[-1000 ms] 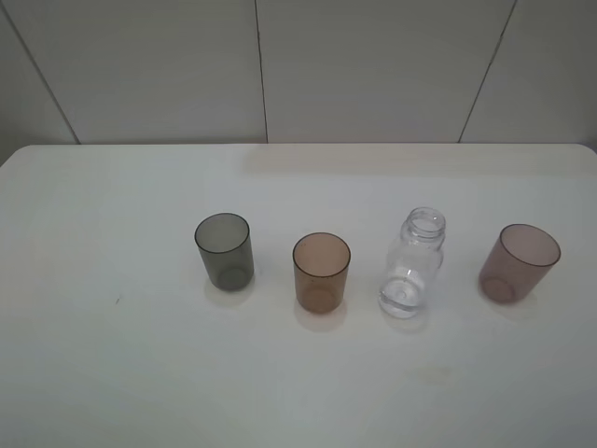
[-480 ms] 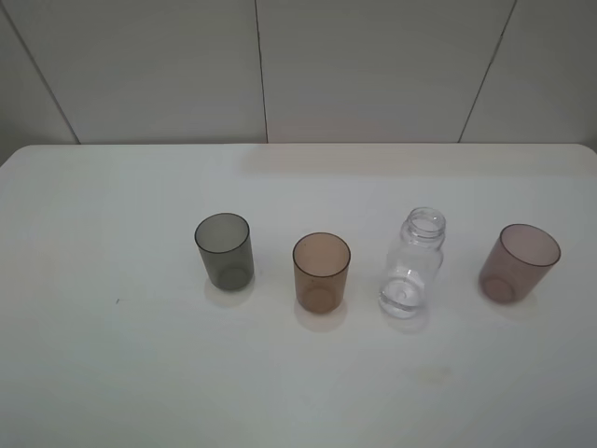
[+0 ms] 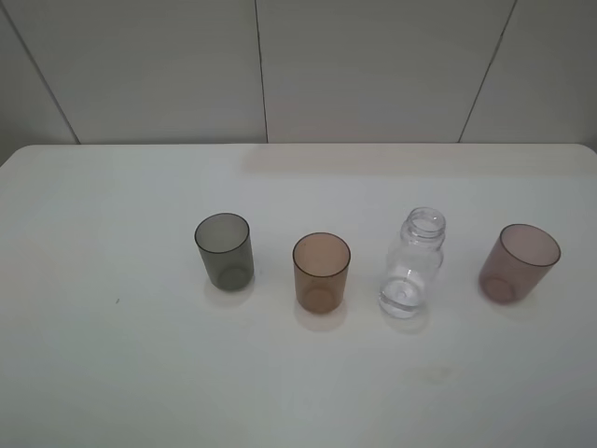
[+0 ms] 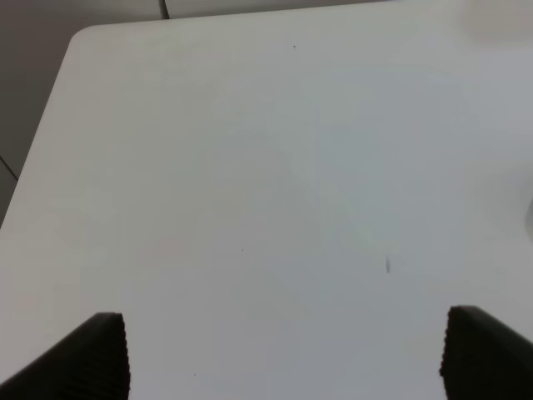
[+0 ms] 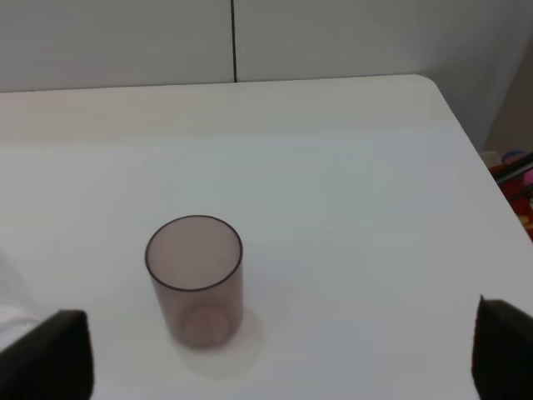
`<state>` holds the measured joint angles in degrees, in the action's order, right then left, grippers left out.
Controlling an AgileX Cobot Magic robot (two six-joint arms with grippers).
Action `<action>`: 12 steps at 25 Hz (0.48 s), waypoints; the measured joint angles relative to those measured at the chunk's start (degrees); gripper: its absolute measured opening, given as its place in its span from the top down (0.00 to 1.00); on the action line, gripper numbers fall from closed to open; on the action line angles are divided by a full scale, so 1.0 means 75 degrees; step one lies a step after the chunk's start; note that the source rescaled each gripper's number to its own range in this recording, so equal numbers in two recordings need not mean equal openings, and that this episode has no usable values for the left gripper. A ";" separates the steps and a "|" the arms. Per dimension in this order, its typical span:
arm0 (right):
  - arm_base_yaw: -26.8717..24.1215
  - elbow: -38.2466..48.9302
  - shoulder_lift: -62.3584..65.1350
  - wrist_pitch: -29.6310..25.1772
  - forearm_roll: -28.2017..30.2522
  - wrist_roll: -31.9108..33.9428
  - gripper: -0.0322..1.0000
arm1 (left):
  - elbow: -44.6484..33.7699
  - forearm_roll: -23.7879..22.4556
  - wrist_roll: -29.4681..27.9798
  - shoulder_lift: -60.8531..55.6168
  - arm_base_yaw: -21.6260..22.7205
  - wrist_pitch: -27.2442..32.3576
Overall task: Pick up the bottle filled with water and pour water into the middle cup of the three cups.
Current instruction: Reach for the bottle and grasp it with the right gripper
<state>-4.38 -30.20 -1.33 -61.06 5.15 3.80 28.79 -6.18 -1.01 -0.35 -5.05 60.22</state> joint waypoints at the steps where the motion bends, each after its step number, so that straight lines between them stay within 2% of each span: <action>1: 0.0000 -0.0116 -0.0187 0.0031 -0.0144 0.0000 0.00 | 0.0000 0.0000 0.0000 0.0000 0.0000 0.0000; 12: 0.0000 -0.2471 -0.4496 0.0999 -0.1846 0.0000 0.00 | 0.0000 0.0000 0.0000 0.0000 0.0000 0.0000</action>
<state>-4.38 -48.73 -35.05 -53.56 -8.69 3.80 28.79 -6.18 -1.01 -0.35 -5.05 60.22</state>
